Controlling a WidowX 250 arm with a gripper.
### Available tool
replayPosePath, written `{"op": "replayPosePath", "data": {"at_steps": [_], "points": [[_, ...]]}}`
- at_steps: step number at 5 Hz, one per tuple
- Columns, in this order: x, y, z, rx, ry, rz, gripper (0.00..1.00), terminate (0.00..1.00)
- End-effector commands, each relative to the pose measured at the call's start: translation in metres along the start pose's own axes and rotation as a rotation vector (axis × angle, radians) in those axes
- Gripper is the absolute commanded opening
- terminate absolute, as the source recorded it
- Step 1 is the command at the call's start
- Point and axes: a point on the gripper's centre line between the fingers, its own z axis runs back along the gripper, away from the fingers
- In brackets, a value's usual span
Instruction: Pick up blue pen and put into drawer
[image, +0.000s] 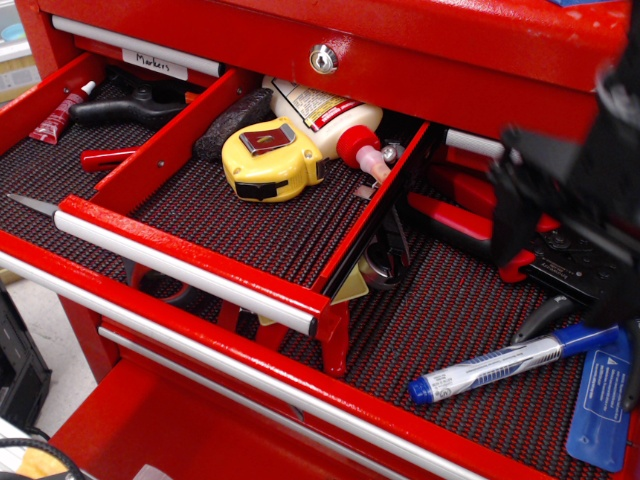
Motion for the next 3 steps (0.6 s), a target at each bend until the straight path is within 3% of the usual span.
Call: {"op": "replayPosePath", "data": {"at_steps": [1, 3], "points": [[0.003, 0.000, -0.038, -0.046, -0.136, 0.049, 1.00, 0.00], [-0.001, 0.001, -0.077, -0.055, -0.184, 0.108, 1.00, 0.00]]}}
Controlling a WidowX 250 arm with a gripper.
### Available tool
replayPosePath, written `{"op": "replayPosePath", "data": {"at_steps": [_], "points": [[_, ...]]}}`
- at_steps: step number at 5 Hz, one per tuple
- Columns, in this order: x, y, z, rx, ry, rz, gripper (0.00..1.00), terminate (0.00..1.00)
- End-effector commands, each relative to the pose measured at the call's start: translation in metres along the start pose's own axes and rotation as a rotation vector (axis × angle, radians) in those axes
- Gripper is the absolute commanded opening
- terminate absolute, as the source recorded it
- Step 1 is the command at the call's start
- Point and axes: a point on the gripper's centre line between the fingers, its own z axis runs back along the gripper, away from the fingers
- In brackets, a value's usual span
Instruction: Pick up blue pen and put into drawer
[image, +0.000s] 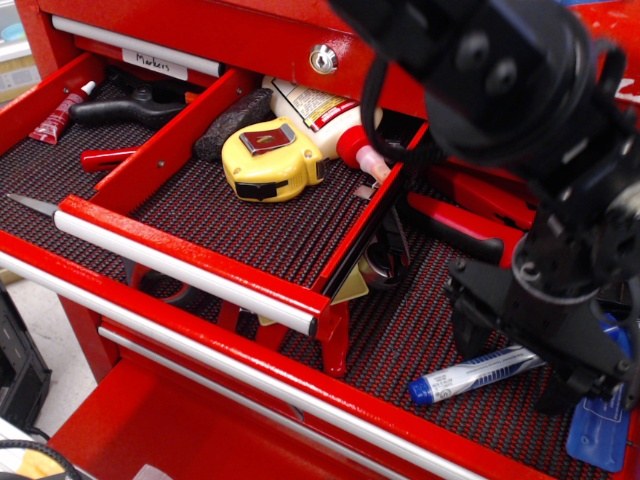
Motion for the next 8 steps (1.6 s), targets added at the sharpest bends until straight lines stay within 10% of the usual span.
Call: {"op": "replayPosePath", "data": {"at_steps": [1, 4, 6, 8], "points": [[0.006, -0.004, -0.003, -0.026, -0.026, 0.089, 0.00, 0.00], [0.022, -0.012, 0.071, -0.002, 0.075, 0.155, 0.00, 0.00], [0.012, 0.066, 0.152, 0.093, 0.128, 0.276, 0.00, 0.00], [0.011, 0.151, 0.169, 0.177, 0.084, 0.118, 0.00, 0.00]]}}
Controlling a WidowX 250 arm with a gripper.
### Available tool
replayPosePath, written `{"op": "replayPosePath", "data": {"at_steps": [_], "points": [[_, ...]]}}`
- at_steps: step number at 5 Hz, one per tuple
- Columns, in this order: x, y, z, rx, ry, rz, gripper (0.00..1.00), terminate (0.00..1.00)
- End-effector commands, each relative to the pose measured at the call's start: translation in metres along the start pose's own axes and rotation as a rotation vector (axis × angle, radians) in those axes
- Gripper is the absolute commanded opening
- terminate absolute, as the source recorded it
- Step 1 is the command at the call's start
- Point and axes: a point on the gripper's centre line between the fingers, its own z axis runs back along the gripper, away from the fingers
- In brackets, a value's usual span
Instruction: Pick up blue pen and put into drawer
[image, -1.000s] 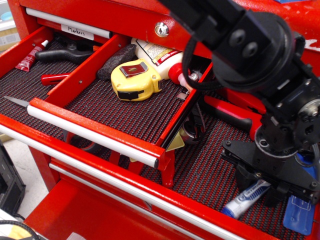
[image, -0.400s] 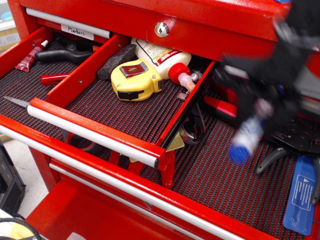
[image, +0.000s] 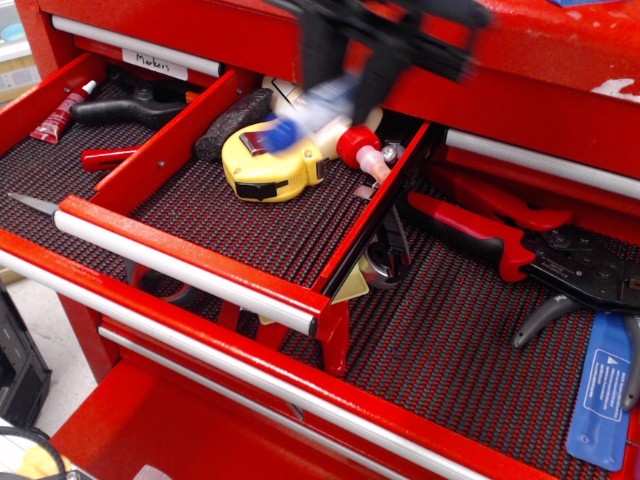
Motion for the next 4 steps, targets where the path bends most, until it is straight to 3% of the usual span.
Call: {"op": "replayPosePath", "data": {"at_steps": [1, 3, 4], "points": [[0.0196, 0.0363, -0.0062, 0.017, -0.169, -0.076, 1.00, 0.00], [0.0196, 0.0363, -0.0062, 0.017, -0.169, -0.076, 1.00, 0.00], [0.0196, 0.0363, -0.0062, 0.017, -0.169, -0.076, 1.00, 1.00]]}}
